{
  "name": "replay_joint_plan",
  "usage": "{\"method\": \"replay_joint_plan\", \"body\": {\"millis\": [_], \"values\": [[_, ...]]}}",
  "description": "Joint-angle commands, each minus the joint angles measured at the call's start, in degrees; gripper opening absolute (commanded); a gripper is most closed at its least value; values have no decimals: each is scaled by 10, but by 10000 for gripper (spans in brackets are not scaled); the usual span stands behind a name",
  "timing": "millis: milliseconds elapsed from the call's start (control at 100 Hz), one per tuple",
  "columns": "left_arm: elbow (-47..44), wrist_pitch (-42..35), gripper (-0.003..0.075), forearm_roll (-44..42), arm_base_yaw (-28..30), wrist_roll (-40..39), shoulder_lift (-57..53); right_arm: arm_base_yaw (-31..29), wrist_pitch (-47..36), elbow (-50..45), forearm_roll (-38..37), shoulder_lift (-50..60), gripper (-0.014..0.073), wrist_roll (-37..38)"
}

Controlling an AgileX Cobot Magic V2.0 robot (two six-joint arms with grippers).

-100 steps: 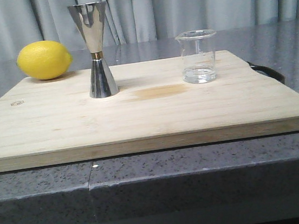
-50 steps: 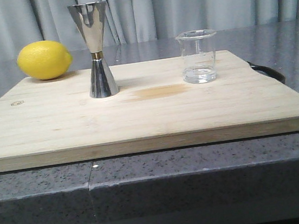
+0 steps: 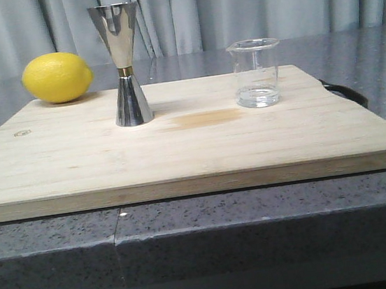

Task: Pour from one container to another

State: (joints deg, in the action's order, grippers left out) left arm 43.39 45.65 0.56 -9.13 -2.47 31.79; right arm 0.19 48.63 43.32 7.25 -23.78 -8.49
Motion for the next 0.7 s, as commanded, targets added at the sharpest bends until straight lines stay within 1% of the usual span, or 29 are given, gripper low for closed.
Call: {"method": "replay_joint_plan", "body": {"millis": [0,110,160,330,400,500,580,690], "values": [[12,-44,-19,3,0,-7,1,-4,-43,13,-2,-4,-75,1],[-28,-68,-19,-25,0,-6,-34,-4,-43,13,-2,-4,-75,1],[-63,-97,-19,-29,0,-6,-63,-4,-43,13,-2,-4,-75,1],[-225,-269,-19,-42,0,-6,-185,-4,-43,13,-2,-4,-75,1],[-287,-315,-19,-39,0,-8,-235,-4,-43,13,-2,-4,-75,1],[-358,-352,-20,-35,0,-8,-294,-4,-43,13,-2,-4,-75,1],[-394,-374,-20,-35,0,-8,-329,-4,-43,13,-2,-4,-75,1],[-426,-410,-20,-31,4,-8,-332,-4,-43,13,-2,-4,-75,1]]}}
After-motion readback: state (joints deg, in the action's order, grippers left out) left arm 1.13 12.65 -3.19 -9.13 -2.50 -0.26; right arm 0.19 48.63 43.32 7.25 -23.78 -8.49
